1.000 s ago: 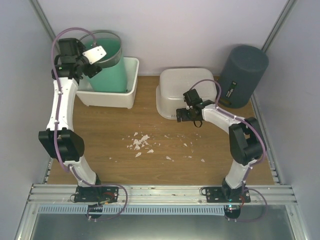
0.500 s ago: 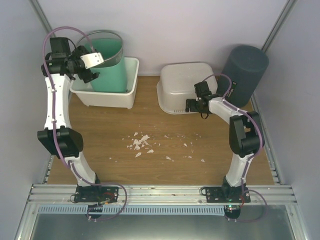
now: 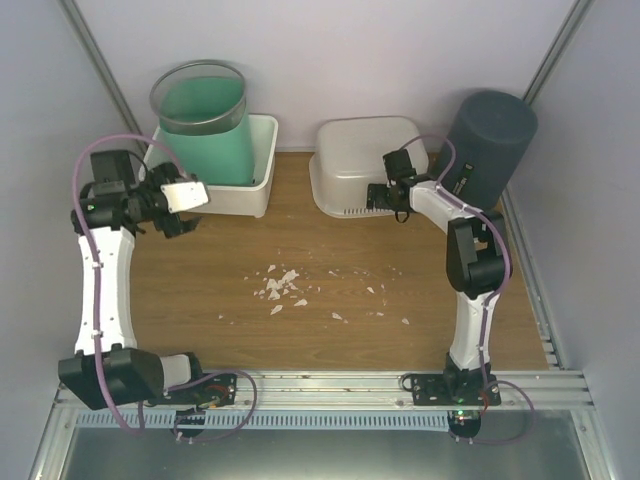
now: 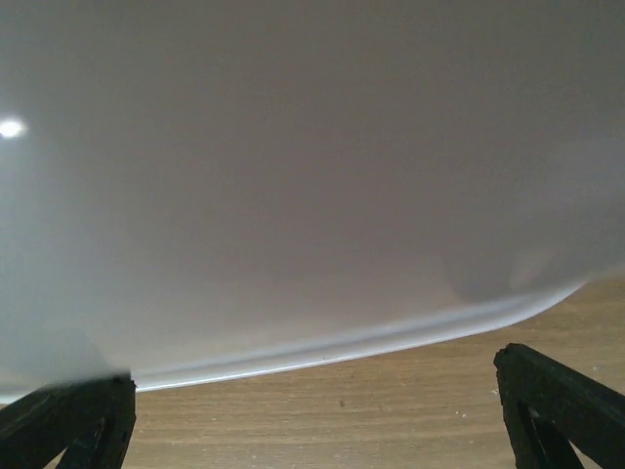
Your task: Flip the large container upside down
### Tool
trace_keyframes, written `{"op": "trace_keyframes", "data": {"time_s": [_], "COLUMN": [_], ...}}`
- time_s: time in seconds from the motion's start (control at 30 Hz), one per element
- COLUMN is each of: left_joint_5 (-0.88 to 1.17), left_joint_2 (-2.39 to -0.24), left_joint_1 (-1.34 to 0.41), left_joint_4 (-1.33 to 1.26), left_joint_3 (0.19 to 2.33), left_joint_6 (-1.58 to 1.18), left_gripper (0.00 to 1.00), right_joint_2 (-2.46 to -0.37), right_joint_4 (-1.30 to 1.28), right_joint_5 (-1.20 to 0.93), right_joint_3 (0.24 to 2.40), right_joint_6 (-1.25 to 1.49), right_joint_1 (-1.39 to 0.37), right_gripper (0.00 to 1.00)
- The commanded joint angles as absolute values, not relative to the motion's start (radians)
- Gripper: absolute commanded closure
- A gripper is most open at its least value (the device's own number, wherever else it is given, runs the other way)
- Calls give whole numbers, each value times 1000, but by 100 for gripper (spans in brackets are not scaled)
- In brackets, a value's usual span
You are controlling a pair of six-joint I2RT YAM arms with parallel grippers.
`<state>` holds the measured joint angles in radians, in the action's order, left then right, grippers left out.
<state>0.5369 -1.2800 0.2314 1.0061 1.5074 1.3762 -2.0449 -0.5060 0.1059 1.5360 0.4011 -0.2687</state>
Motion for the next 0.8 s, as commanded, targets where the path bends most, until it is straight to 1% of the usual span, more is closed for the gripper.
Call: {"op": "trace_keyframes", "data": {"time_s": [0.0,0.1,0.17,0.4,0.7,0.77], "left_joint_5": [504,480,467,488,462,461], "left_joint_2": [-1270,-1271,-1299,-1476,-1670,-1699], "left_joint_1": [237,241,245,249,241,241], "left_joint_4": [946,879,825,830,837,794], "left_joint_3": [1333,1254,1237,1345,1458,1470], "left_joint_6": [1512,1546,1556,1586,1584,1564], "left_gripper": [2,2,2,2,3,3], "right_joint_2": [-2097,-2070,-2039,-1953,-1914,-1903], "right_joint_4": [-515,-496,-481,-483,-511,-507], "right_joint_5": [134,103,94,71,59,59], "right_joint_3": [1592,1558,1522,1457,1424,1405], "right_joint_6": [444,478,485,475,442,440], "right_joint_1": [-262,-285,-323,-430,-464,-468], "right_gripper": [0,0,0,0,0,0]}}
